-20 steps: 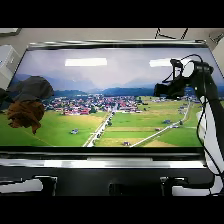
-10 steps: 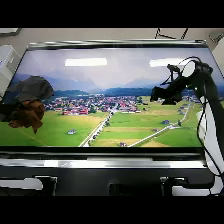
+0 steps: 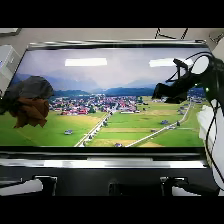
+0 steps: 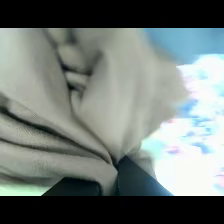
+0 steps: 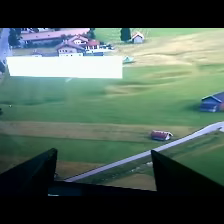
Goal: Fold the clothes and pants, and hang the long-sleeved shirts on hangers.
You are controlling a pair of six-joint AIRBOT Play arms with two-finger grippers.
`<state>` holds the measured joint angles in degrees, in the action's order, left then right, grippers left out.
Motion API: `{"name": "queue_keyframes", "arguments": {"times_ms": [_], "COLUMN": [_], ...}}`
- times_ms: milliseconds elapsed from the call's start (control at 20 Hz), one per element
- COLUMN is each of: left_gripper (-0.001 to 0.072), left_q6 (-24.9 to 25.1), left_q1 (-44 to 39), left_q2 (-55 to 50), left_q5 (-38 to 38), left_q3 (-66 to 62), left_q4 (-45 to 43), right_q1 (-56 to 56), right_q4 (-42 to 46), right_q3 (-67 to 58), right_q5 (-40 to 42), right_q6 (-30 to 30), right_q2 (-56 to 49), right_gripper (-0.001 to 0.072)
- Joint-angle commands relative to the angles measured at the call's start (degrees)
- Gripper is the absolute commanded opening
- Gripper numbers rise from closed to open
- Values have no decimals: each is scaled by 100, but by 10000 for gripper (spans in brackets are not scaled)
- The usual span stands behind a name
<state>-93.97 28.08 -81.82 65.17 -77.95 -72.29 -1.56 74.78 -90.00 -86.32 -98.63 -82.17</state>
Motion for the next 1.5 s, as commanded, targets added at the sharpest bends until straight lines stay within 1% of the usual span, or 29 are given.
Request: {"name": "queue_keyframes", "arguments": {"times_ms": [0, 150, 250, 300, 400, 500, 550, 650, 800, 900, 1050, 1100, 1150, 1200, 1250, 1300, 1350, 1450], "left_gripper": [22, 22, 22, 22, 22, 22, 22, 22, 22, 22, 23, 24, 24, 56, 252, 479, 613, 617], "left_q6": [-190, -610, -702, -835, -916, -914, -914, -914, -918, -1071, -1067, -1113, -1294, -1318, -1276, -1126, -866, -125], "left_q1": [-780, -2070, -3224, -3882, -5130, -6186, -6585, -7040, -7248, -7237, -7232, -7217, -7156, -7058, -6913, -6745, -6520, -5904], "left_q2": [1421, 2793, 3462, 3679, 3832, 3707, 3556, 3130, 2205, 1615, 793, 549, 330, 195, 181, 251, 369, 658], "left_q5": [-815, -1357, -1740, -2033, -2763, -3504, -3727, -3628, -2675, -2253, -2087, -1941, -1665, -1386, -1285, -1198, -997, -367], "left_q3": [0, 0, 2, 2, 2, 2, 2, 7, 153, 570, 1569, 1838, 1991, 1991, 1961, 1867, 1685, 1268], "left_q4": [33, 33, 33, 33, 31, 22, 7, 7, 11, 9, 11, 33, 118, 267, 468, 597, 610, 568], "right_q1": [-7, -7, -7, -7, -7, -4, -4, -4, -4, -4, -7, -4, -4, -4, -4, 0, 0, 72], "right_q4": [44, 46, 46, 46, 48, 103, 184, 476, 1276, 1790, 1869, 1869, 1871, 1893, 1897, 1934, 2083, 2321], "right_q3": [0, 0, 0, 0, 0, 0, 0, -4, -4, -4, 2, 2, 2, 2, 2, 2, 2, 2], "right_q5": [133, 61, 68, 68, 46, 22, 11, -98, -330, -544, -669, -612, -560, -507, -433, -310, -164, -219], "right_q6": [-15, -13, -15, -13, -13, -13, -9, 79, 229, 245, 238, 210, 201, 203, 229, 284, 352, 507], "right_q2": [334, 507, 614, 664, 741, 811, 855, 964, 1152, 1217, 1189, 1161, 1117, 1047, 960, 841, 708, 426], "right_gripper": [668, 668, 668, 668, 668, 669, 669, 669, 669, 668, 667, 667, 667, 668, 679, 696, 697, 697]}}
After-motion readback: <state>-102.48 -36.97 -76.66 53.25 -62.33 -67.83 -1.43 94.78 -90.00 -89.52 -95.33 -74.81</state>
